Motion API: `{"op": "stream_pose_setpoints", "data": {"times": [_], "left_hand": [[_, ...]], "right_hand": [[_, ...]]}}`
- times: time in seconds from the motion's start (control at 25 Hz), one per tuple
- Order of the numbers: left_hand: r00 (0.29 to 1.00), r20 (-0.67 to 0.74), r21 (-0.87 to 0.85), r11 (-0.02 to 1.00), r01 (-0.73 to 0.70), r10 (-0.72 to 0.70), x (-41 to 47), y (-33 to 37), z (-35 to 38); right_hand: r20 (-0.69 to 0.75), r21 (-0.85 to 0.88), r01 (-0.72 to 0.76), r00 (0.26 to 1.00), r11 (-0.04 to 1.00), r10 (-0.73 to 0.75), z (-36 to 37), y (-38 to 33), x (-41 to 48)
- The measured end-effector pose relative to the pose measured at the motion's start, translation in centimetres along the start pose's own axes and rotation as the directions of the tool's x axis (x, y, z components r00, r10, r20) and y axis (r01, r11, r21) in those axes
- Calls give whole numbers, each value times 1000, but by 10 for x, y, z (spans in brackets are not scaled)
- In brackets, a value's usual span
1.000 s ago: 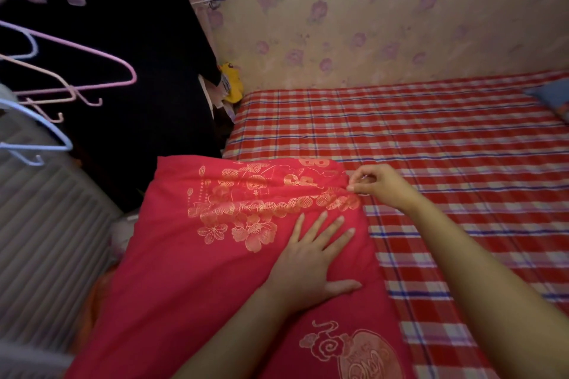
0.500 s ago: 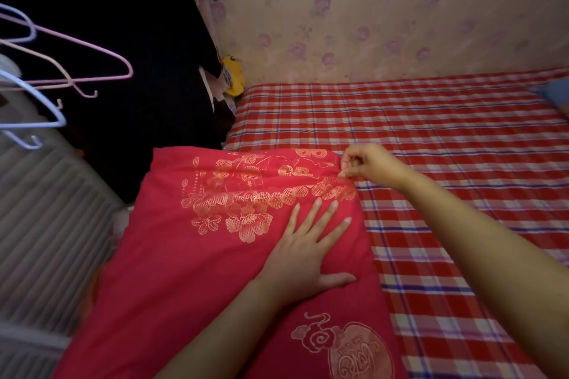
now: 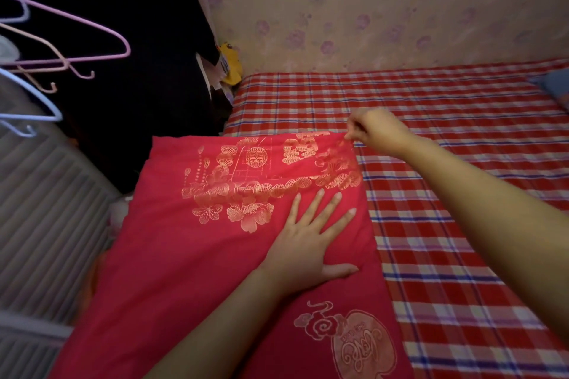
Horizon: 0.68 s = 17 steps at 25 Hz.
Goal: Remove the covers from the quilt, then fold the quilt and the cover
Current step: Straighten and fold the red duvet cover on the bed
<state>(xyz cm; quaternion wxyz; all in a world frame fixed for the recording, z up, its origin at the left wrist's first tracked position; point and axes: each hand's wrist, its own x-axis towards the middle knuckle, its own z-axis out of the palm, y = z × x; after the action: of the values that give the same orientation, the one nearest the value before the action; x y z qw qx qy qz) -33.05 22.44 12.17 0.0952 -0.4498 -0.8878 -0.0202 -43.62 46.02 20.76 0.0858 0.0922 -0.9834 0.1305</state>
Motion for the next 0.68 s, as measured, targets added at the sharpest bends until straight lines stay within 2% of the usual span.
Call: {"op": "stream_pose_setpoints", "data": {"times": [0.08,0.16,0.24,0.28,0.32,0.36,0.4,0.48,0.56,0.6,0.68], "left_hand": [[1000,5,-22,1000,2,-2,0,0,0],[1000,6,-57,998,10,-10,3,-2,-1],[1000,27,-53,999,-6,8,1,-2,-1],[999,31,-48,999,-21,23,-3,1,2],[999,39,-49,998,-31,33,-7,5,5],[999,36,-55,998,-38,40,-11,8,7],[999,12,-58,997,-43,44,-12,10,11],[999,-24,-62,997,-38,37,-11,10,14],[1000,-23,-86,996,-21,19,-9,6,13],[1000,-24,-101,995,-18,16,-7,5,12],[1000,-23,-102,995,-22,20,-6,4,13]], "right_hand": [[-28,-85,12,999,996,-15,2,-7,10],[-19,-98,-5,1000,995,3,14,-12,18],[-125,-25,-177,977,984,172,31,-2,24],[-194,46,-319,927,947,322,34,6,26],[-205,157,-415,874,896,441,34,12,29],[-155,252,-419,872,872,464,33,17,32],[-102,319,-359,907,877,409,30,16,32],[-114,425,-208,953,881,280,26,-1,20],[-126,561,-96,972,822,199,23,-20,-8],[-75,584,-69,988,809,138,24,-26,-22],[36,476,-44,999,878,31,33,-32,-41]]}}
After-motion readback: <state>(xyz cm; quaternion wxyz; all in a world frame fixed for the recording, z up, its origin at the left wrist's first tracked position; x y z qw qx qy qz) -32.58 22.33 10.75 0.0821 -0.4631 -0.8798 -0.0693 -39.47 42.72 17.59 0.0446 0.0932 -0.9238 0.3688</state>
